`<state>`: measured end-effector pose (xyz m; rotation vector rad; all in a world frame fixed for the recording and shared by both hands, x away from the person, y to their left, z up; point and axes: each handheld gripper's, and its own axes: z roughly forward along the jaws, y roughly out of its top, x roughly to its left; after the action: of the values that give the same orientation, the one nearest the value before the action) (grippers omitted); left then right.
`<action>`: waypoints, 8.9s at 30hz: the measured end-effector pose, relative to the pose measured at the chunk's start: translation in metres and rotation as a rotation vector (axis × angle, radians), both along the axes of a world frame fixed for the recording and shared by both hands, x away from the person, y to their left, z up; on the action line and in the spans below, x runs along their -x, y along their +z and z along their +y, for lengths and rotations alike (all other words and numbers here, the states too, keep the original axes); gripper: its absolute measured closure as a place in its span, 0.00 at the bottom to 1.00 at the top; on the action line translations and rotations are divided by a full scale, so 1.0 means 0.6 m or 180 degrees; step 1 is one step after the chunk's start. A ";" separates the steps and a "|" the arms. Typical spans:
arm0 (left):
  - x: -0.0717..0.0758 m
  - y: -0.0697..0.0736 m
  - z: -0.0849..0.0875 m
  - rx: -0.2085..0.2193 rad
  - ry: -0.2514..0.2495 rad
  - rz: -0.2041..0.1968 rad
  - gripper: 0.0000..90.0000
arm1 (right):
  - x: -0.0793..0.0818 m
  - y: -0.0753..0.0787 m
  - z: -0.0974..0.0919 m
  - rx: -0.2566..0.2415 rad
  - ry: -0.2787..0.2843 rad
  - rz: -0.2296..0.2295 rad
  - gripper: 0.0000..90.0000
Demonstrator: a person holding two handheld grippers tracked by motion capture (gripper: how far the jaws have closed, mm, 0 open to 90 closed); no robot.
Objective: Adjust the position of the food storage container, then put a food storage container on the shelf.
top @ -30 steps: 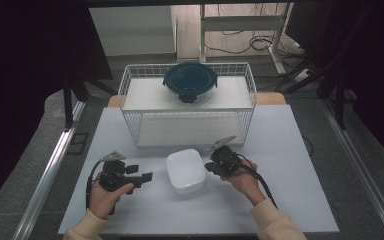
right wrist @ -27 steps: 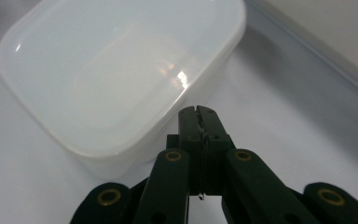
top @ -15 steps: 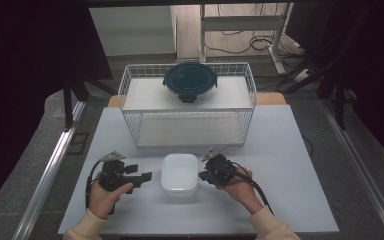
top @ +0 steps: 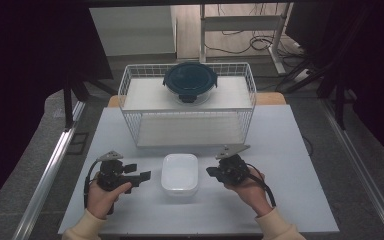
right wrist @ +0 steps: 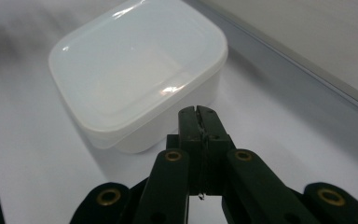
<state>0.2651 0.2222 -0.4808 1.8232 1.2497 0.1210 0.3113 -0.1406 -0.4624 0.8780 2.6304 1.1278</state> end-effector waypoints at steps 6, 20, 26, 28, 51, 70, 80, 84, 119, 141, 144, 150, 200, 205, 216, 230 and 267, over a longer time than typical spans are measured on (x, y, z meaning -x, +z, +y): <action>0.006 0.011 0.000 0.0035 -0.0030 -0.0063 0.28 | 0.012 -0.008 -0.037 -0.0286 -0.0348 0.0031 0.56; 0.009 0.019 0.003 0.0090 -0.0048 -0.0104 0.31 | 0.015 -0.002 -0.084 -0.0669 -0.0728 0.0173 0.25; 0.009 0.022 0.002 0.0084 -0.0051 -0.0098 0.29 | 0.016 0.002 -0.082 -0.0671 -0.0816 0.0092 0.20; 0.008 0.022 0.002 0.0095 -0.0055 -0.0095 0.29 | 0.016 0.005 -0.082 -0.0681 -0.0855 0.0069 0.20; -0.017 0.020 0.001 0.0276 -0.0039 0.0093 0.29 | 0.011 0.011 -0.048 -0.0825 -0.0827 0.0166 0.24; -0.066 0.018 -0.021 0.0536 -0.0056 0.0394 0.28 | -0.021 0.015 -0.003 -0.0987 -0.0713 0.0430 0.27; -0.072 -0.004 -0.029 0.0475 -0.0151 0.0521 0.30 | -0.031 -0.018 0.019 -0.0989 -0.0701 0.0655 0.30; -0.072 -0.013 -0.034 0.0646 -0.0225 0.0618 0.30 | -0.032 -0.029 0.024 -0.0969 -0.0678 0.0785 0.33; -0.078 -0.060 -0.043 0.1087 -0.0305 0.1070 0.65 | -0.051 -0.070 0.026 -0.1208 -0.0709 0.1500 0.64; -0.046 -0.024 -0.037 0.0951 -0.0343 0.0691 0.88 | -0.022 -0.035 0.008 -0.1392 -0.0671 0.1362 0.89; -0.042 -0.016 -0.033 0.0985 -0.0387 0.0626 0.88 | -0.019 -0.027 0.008 -0.1413 -0.0624 0.1309 0.89; -0.034 0.003 -0.034 0.0951 -0.0405 0.0491 0.89 | -0.014 -0.013 0.008 -0.1418 -0.0565 0.1188 0.89; -0.041 0.160 -0.042 0.0712 -0.0573 -0.0243 0.88 | -0.004 0.150 0.007 -0.1241 -0.0338 0.0284 0.88; -0.049 0.179 -0.041 0.0716 -0.0582 -0.0288 0.88 | -0.009 0.173 0.009 -0.1229 -0.0317 0.0218 0.88; -0.060 0.212 -0.045 0.0680 -0.0607 -0.0367 0.88 | -0.019 0.203 0.006 -0.1235 -0.0309 0.0144 0.88; -0.063 0.251 -0.044 0.0677 -0.0617 -0.0457 0.88 | -0.021 0.244 0.007 -0.1212 -0.0278 0.0085 0.88; -0.169 0.406 -0.033 0.0664 -0.0594 -0.0582 0.88 | -0.120 0.400 0.019 -0.1213 -0.0291 -0.0052 0.88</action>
<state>0.3664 0.2022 -0.2375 1.6967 0.9249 0.0499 0.3830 -0.1293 -0.2223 1.0339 2.3711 1.6329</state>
